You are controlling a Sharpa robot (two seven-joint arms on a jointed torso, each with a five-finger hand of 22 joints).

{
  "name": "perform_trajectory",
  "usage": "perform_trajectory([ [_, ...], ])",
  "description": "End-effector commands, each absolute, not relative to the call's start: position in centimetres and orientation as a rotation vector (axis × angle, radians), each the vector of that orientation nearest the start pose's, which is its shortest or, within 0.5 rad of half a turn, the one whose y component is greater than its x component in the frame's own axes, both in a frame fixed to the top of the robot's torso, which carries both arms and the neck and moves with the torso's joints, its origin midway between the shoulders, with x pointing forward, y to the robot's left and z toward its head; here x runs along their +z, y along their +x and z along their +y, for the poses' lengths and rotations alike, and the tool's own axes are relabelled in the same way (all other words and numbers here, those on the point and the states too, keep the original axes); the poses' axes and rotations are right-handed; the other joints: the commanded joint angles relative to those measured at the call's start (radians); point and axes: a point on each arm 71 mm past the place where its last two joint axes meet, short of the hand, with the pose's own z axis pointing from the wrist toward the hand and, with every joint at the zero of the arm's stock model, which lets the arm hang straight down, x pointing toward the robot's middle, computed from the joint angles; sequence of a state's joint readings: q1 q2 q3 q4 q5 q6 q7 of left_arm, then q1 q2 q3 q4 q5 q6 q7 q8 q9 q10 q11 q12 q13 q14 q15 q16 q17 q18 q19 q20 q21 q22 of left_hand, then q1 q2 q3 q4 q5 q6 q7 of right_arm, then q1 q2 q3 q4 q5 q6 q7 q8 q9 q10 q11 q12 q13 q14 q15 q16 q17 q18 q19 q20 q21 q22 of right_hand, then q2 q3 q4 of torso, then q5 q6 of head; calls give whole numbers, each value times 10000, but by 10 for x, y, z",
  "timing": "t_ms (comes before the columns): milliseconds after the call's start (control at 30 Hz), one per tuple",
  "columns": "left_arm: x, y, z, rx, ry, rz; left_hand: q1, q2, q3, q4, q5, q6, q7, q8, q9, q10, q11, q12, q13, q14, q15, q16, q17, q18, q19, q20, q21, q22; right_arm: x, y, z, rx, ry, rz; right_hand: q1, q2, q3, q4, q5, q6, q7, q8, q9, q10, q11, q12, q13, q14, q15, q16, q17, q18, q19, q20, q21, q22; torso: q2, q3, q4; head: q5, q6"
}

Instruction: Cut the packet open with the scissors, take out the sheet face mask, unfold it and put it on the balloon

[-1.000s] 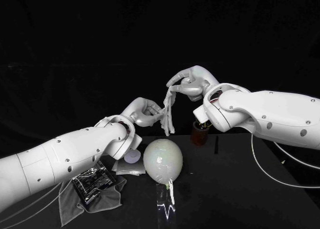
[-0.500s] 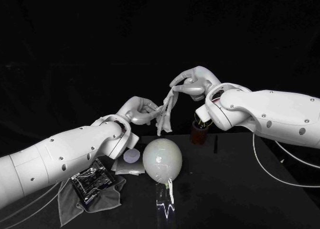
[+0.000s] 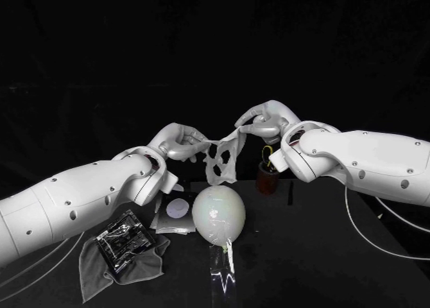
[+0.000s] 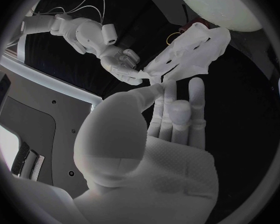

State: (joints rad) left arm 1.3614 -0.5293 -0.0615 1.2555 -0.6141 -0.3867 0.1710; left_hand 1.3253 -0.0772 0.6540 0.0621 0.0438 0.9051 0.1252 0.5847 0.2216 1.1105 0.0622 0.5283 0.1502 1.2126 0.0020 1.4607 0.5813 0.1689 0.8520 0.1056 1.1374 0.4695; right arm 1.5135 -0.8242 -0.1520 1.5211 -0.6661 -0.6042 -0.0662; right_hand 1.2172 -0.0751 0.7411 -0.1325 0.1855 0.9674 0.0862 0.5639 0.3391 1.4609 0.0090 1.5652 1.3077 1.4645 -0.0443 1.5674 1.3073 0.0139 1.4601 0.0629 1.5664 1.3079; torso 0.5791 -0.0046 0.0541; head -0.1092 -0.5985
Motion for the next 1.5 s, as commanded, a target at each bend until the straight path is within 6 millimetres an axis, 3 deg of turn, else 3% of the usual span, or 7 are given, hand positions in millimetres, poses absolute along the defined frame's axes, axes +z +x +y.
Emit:
perform_trajectory([
  [33,-111,551,115,-12519,-3811,15729,133,61,-17,-23,34,-4,8,97,182,138,-35,-55,-19,-21,-15,1,111,135,-54,23,-56,-22,-68,524,-216,8910,4965,14135,-85,52,-11,-70,-20,50,44,33,11,1099,24,56,2631,1063,-57,34,2635,-139,1107,-30,44,2629,-2,11,-4,-9,11],
  [367,-92,561,125,-12181,-3414,15578,215,46,5,-94,38,18,4,121,205,195,-46,-68,-19,21,-27,40,270,141,-46,18,-61,-27,-70,528,-223,8606,4518,14115,-94,48,-20,-70,-75,46,45,40,11,1099,25,56,2631,1063,-56,34,2635,-139,1107,-29,44,2629,7,-2,1,-13,35],
  [800,-65,573,139,-11780,-2924,15327,217,12,-7,-105,37,21,6,128,214,216,-45,-71,-18,87,-26,73,470,139,-48,19,-63,-29,-69,533,-229,8289,3546,14361,-118,49,-47,-55,-242,19,51,52,7,1099,30,56,2631,1063,-51,34,2635,-139,1107,-25,44,2629,3,11,0,-16,98],
  [1067,-58,576,140,-11604,-2685,15260,218,2,-10,-108,37,22,6,130,217,220,-45,-72,-18,75,-26,74,443,139,-48,19,-64,-30,-64,533,-224,8342,2899,14747,-120,78,-118,-8,-675,-55,66,55,-7,1099,46,56,2631,1063,-35,34,2635,-139,1107,-9,44,2629,-2,-4,-7,-34,135],
  [1333,-47,580,143,-11507,-2489,15058,220,-7,-13,-111,38,21,5,132,220,224,-45,-75,-18,82,-26,81,472,138,-50,19,-65,-31,-55,536,-221,7556,1508,15152,-111,80,-125,-7,-725,-57,65,59,-8,1099,47,56,2631,1063,-33,34,2635,-139,1107,-7,44,2629,-1,-2,3,-45,209],
  [1500,-38,580,143,-11473,-2202,15008,221,-10,-14,-111,38,22,5,132,221,226,-45,-75,-18,95,-26,86,509,138,-50,19,-65,-31,-50,538,-218,6955,797,15219,-103,82,-128,-7,-762,-54,63,63,-8,1099,45,56,2631,1063,-33,34,2635,-139,1107,-7,44,2629,-21,-1,20,-51,190],
])
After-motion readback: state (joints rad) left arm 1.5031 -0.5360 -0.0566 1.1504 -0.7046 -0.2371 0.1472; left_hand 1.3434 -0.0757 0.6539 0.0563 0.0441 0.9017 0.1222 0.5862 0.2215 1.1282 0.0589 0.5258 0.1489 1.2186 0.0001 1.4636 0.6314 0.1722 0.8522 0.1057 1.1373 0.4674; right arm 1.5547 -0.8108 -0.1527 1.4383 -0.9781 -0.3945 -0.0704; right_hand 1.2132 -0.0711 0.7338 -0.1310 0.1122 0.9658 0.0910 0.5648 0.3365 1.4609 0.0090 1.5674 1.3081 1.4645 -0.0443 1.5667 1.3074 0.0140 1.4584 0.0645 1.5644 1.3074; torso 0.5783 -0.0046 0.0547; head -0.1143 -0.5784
